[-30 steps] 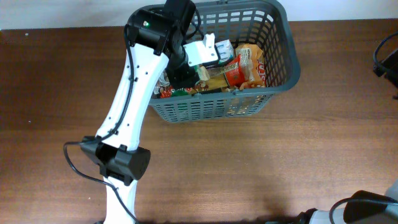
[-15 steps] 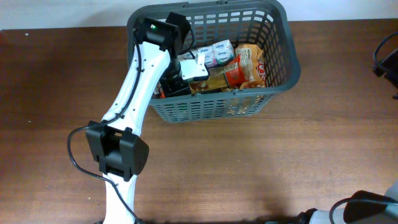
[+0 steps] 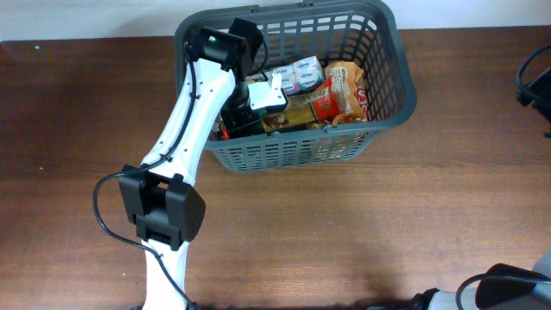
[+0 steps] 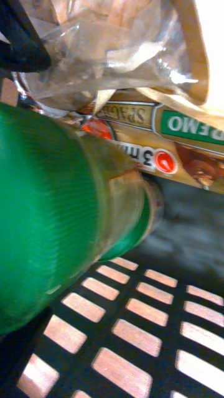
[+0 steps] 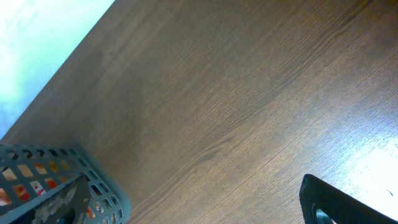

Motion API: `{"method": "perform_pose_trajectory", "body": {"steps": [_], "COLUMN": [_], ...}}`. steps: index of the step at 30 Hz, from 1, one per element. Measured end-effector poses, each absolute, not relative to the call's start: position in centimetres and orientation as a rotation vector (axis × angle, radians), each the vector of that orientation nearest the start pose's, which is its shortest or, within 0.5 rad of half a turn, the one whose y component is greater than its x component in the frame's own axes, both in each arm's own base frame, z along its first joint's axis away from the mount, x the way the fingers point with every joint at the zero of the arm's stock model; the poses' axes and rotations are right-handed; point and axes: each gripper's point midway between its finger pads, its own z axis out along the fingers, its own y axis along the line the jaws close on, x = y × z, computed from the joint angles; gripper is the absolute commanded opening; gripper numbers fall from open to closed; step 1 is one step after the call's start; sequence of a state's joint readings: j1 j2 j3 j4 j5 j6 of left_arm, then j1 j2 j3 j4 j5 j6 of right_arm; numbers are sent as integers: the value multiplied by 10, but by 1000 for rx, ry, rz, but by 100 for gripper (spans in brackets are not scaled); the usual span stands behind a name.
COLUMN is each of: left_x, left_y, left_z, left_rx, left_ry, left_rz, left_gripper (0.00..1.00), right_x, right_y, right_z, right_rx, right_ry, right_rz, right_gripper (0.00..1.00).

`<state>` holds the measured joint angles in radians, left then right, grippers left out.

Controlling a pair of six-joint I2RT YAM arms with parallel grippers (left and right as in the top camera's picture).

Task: Pack container
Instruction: 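Lift the jar over the basket, lower it in and release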

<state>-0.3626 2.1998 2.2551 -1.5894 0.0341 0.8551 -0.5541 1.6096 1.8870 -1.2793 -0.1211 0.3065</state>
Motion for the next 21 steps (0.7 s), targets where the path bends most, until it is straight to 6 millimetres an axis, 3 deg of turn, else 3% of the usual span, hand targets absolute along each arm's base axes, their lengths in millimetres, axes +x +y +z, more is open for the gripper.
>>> {"method": "perform_pose_trajectory", "body": {"steps": [7,11,13,16,21], "left_x": [398,419,436,451,437], "left_y": [-150,-148,-152,-164,-165], "left_z": [156,180,212,278,382], "left_rx": [1732,1529,1377,1184,983], "left_ry": [2576,2589,2531,2374,2125], "left_rz": [15,134,162,128,80], "left_gripper": [99,99,99,99,99], "right_x": [335,335,335,335,335], "right_y": [-183,-183,-183,-183,-183], "right_z": [296,296,296,296,296], "right_rx": [1028,1028,1028,1028,1028], "right_ry": [2347,2348,2348,2348,2348], "right_rz": [62,62,62,62,62], "right_gripper": [99,99,99,99,99]}}
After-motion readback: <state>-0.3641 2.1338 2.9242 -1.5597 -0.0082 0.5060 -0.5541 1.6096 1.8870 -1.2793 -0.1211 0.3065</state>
